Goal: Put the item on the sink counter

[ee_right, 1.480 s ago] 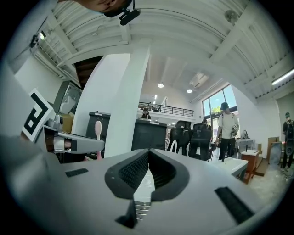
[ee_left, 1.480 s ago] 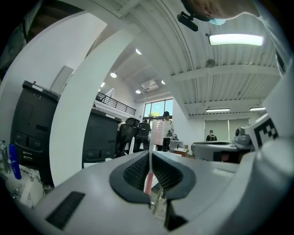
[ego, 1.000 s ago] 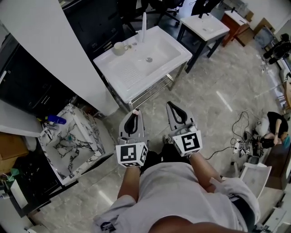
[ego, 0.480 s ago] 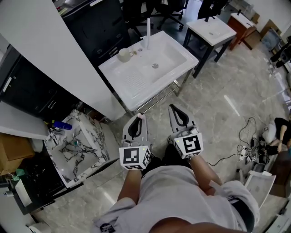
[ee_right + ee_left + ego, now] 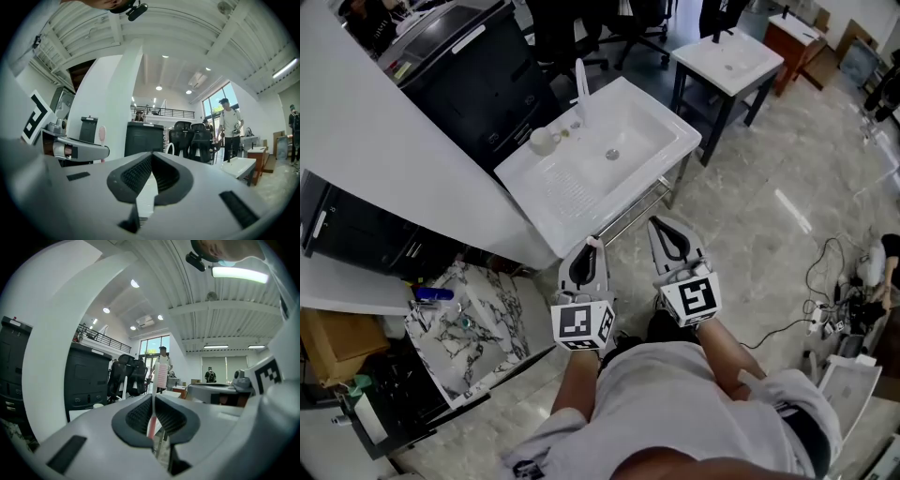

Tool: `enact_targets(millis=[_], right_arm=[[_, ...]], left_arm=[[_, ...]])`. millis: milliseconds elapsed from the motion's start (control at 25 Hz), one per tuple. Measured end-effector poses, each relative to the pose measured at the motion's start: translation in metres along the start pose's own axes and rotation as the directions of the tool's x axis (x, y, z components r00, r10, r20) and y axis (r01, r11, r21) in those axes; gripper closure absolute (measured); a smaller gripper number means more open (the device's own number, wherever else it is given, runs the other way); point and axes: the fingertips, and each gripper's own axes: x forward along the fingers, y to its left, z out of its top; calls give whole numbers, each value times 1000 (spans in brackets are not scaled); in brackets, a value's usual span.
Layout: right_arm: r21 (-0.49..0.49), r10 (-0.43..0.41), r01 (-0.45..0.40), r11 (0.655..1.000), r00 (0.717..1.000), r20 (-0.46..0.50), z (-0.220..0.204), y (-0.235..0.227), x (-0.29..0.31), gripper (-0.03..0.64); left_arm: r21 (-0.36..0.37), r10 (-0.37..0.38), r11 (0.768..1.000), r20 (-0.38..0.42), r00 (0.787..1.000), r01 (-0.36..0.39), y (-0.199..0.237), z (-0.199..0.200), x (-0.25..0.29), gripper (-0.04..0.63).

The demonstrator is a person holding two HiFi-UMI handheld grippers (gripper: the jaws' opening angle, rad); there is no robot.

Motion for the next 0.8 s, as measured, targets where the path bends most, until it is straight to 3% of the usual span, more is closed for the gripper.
enact_targets(millis=[520, 800], right_arm=[[36, 89, -89, 995, 996, 7, -12, -101, 29, 612], [63, 178, -178, 982, 984, 3, -23, -96, 58, 612]], left_arm=[[54, 63, 997, -32, 998, -61, -40, 2, 96, 568], [68, 140, 988, -66, 988, -135, -12, -2, 111, 568]])
